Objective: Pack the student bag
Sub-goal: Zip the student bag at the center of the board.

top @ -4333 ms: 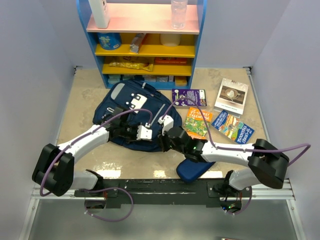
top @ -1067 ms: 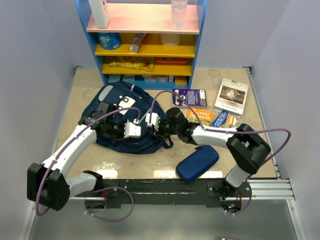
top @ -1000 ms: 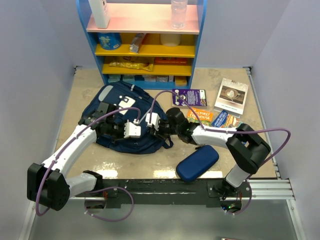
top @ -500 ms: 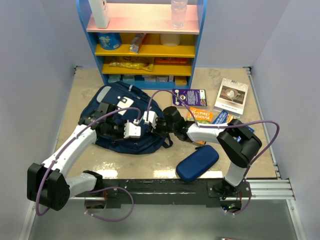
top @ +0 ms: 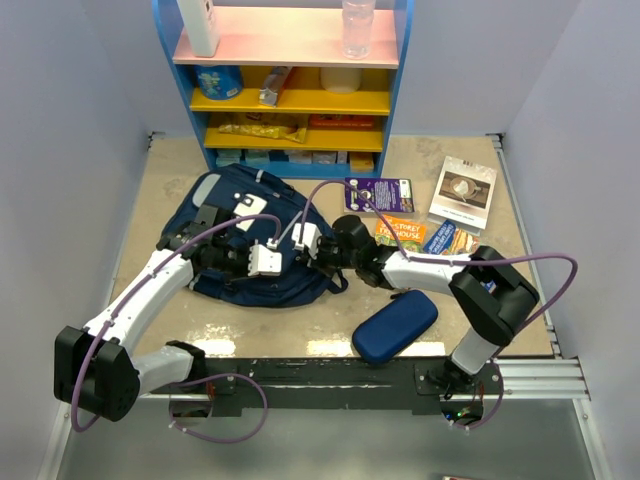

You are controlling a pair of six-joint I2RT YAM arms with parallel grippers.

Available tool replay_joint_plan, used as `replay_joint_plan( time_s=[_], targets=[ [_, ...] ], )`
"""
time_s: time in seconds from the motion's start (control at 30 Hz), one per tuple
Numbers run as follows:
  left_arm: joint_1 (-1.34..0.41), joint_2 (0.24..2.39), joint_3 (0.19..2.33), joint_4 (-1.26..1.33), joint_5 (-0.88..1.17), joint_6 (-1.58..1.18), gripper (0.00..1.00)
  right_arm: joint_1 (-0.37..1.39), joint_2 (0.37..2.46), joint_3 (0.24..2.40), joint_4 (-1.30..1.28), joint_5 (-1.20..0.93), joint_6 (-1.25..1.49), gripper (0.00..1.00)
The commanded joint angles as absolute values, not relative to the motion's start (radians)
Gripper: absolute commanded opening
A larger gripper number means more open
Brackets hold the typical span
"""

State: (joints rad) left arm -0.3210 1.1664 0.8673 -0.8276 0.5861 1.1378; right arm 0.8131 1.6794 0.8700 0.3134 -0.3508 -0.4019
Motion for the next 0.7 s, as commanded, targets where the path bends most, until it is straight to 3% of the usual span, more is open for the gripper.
replay_joint_plan(
  time_s=[0.0, 0.23, 0.47, 0.67],
  targets=[
    [-0.319, 1.141, 0.899, -0.844, 0.640, 1.158, 0.00, 0.772, 1.608, 0.858, 0.322, -0.273, -0.364, 0.00],
    [-0.321, 1.138, 0.902, -0.871, 0.644, 1.173, 0.00, 0.716, 1.612, 0.874, 0.279, -0.209, -0.273, 0.00],
    [-0.322, 1.121, 0.887, -0.943, 0.646, 1.261, 0.00, 0.615, 1.721, 1.095, 0.016, -0.172, -0.108, 0.00],
    [-0.324, 1.108, 0.833, -1.023, 0.628, 1.434, 0.00, 0.601, 1.768, 1.170, -0.053, -0.111, -0.065, 0.00]
  ],
)
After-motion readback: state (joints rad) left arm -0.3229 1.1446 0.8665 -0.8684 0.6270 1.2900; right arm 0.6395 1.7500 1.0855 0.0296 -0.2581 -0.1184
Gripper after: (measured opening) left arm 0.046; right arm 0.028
